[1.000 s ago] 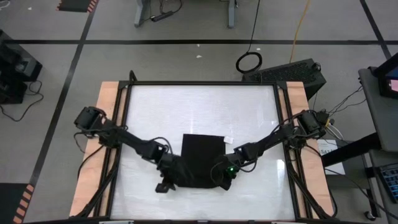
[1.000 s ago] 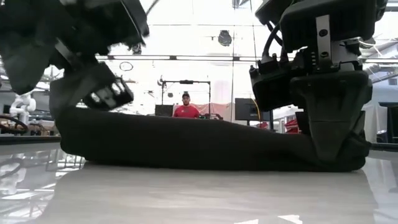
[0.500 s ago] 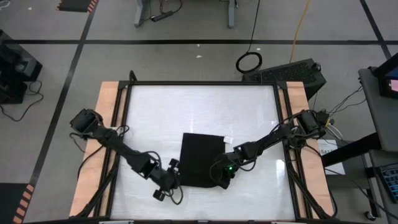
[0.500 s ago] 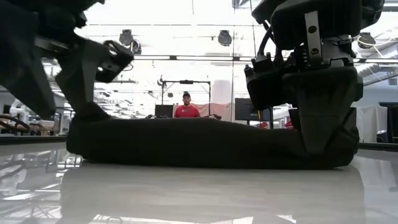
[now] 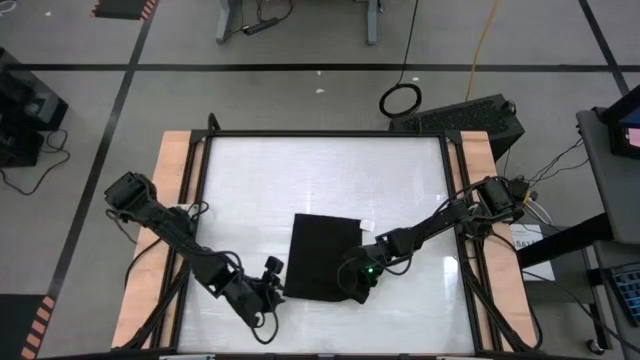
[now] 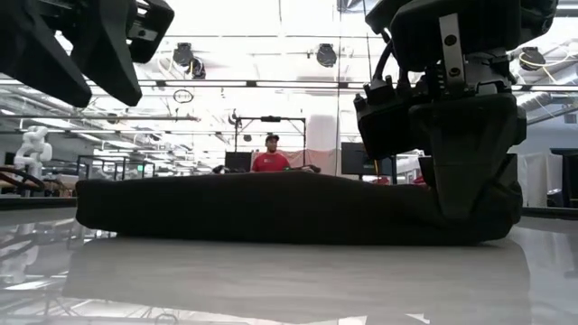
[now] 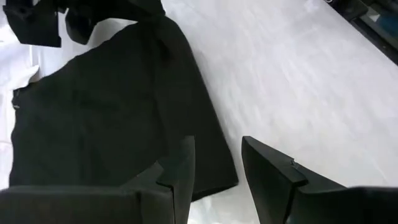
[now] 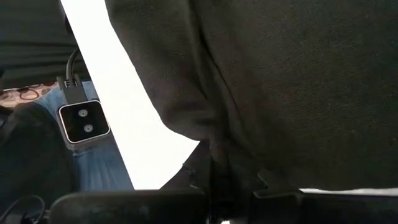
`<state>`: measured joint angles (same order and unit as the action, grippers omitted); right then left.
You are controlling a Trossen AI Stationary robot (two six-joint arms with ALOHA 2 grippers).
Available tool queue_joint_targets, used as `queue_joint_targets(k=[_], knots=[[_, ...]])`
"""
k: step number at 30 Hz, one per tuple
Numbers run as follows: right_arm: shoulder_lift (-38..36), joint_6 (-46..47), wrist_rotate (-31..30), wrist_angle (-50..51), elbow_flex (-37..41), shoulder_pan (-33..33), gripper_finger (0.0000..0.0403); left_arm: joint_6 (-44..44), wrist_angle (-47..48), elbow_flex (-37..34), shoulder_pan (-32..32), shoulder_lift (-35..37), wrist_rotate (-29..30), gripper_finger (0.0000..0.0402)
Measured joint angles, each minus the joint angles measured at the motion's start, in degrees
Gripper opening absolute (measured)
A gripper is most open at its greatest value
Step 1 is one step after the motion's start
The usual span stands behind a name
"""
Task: Roll napkin
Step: Roll the black napkin
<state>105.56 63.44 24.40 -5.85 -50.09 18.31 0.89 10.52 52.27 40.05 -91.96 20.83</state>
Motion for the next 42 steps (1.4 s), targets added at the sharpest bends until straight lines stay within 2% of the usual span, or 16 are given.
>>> queue_joint_targets(k=[3, 8, 11, 15, 19, 22, 27, 32, 35, 37, 39, 42], knots=[[0.00, 0.22, 0.04, 0.00, 0.00, 0.00, 0.0009, -0.31, -0.62, -0.21, -0.31, -0.36, -0.99, 0.0139], [-0.02, 0.22, 0.02, 0.00, 0.00, 0.00, 0.0009, -2.91, -6.39, -2.03, -1.66, -2.67, -8.34, 0.0139], [-0.02, 0.39, 0.02, -0.09, 0.00, -0.08, 0.0009, -3.28, -6.74, -2.08, -1.93, -3.87, -6.42, 0.0143], [-0.02, 0.37, -0.07, -0.42, 0.00, -0.13, 0.0009, -3.22, -6.88, -2.08, -2.84, -4.97, -4.77, 0.0174], [-0.02, 0.15, -0.25, -0.41, 0.00, -0.23, 0.0009, -3.16, -6.45, -2.10, -4.42, -7.69, -9.24, 0.0207], [-0.04, 0.08, -0.32, -0.41, 0.00, -0.39, 0.0009, -2.06, -6.66, -2.10, -5.29, -9.60, -10.84, 0.0210], [-0.07, 0.02, -0.37, -0.44, 0.00, -0.37, 0.0009, 1.75, -7.00, -2.08, -6.33, -10.43, -10.01, 0.0170], [-0.08, -0.25, -0.20, -1.80, 0.00, -0.37, 0.0009, 2.90, -6.67, -2.08, -7.81, -10.51, -9.24, 0.0084], [-0.12, -1.18, 0.27, -3.90, 0.00, -0.30, 0.0018, 4.81, -6.53, -2.08, -9.02, -10.51, -10.77, 0.0026], [-0.82, -2.79, 0.48, -4.35, -0.01, 0.01, 0.0036, 6.39, -6.57, -2.08, -9.86, -10.51, -12.99, 0.0011], [-1.99, -5.78, 0.31, -4.85, -0.02, 0.41, 0.0065, 8.20, -6.80, -2.08, -10.74, -10.49, -15.92, 0.0011], [-4.95, -11.29, -1.62, -4.13, -0.06, 1.54, 0.0118, 9.55, -7.95, -2.08, -12.16, -10.49, -23.61, 0.0010]])
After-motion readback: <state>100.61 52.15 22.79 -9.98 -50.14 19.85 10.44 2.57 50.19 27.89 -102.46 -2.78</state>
